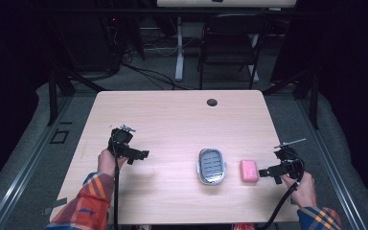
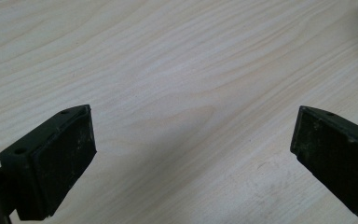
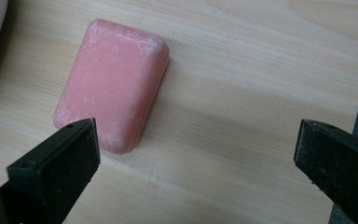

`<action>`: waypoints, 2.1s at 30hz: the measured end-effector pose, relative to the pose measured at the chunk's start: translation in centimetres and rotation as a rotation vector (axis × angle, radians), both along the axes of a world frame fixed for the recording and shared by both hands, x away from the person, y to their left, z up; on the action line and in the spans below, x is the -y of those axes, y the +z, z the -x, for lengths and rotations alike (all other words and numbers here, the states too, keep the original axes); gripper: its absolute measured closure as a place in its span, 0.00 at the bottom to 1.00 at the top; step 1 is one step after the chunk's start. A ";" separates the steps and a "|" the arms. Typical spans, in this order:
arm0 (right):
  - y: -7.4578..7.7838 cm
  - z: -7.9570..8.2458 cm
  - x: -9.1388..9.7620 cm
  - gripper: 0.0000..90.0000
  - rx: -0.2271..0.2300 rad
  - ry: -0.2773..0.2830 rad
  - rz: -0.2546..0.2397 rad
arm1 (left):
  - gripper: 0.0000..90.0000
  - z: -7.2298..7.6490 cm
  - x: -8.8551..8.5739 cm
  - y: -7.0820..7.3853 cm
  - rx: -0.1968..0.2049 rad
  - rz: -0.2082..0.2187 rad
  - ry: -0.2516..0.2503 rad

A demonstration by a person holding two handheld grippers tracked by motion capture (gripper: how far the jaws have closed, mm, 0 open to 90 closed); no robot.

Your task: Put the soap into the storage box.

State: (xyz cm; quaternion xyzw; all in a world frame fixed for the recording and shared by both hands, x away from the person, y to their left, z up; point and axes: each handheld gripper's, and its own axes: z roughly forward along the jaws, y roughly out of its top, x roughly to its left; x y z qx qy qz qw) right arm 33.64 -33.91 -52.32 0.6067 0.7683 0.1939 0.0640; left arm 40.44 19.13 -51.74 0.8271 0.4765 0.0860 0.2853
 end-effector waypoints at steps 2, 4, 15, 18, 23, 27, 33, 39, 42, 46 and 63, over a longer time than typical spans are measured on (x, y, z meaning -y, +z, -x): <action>0.0 0.0 -0.1 0.00 -0.002 0.002 0.003 | 0.00 0.0 0.0 0.0 0.000 0.001 0.000; 0.1 0.1 -0.2 0.00 -0.002 0.002 0.002 | 0.00 0.0 0.0 0.0 -0.001 0.001 -0.002; 0.2 0.0 -0.5 0.00 -0.003 0.005 0.014 | 0.00 0.0 -0.1 0.0 0.003 0.001 0.002; 0.3 0.1 -0.7 0.00 0.008 0.000 0.018 | 0.00 0.0 -0.1 0.0 0.002 0.000 0.002; 0.5 0.1 -1.0 0.00 0.011 0.006 0.026 | 0.00 0.0 -0.1 0.0 0.003 0.001 0.002; 0.7 0.2 -1.2 0.00 0.026 -0.002 0.019 | 0.00 0.0 -0.1 0.0 0.002 0.001 0.001; 1.1 0.2 -1.8 0.00 0.029 0.005 0.015 | 0.00 0.0 0.0 0.0 0.000 0.002 0.002; 1.4 0.3 -2.2 0.00 0.040 -0.004 0.005 | 0.00 0.0 0.0 0.0 -0.005 0.003 0.000; 1.5 0.4 -2.5 0.00 0.052 -0.009 -0.011 | 0.00 0.0 0.0 0.0 -0.004 0.004 0.001; 1.8 0.4 -2.9 0.00 0.053 0.001 -0.008 | 0.00 0.0 0.0 0.0 -0.004 0.004 0.000; 2.3 -0.3 -5.4 0.00 0.074 -0.022 -0.015 | 0.00 0.0 0.2 0.1 0.000 -0.005 -0.002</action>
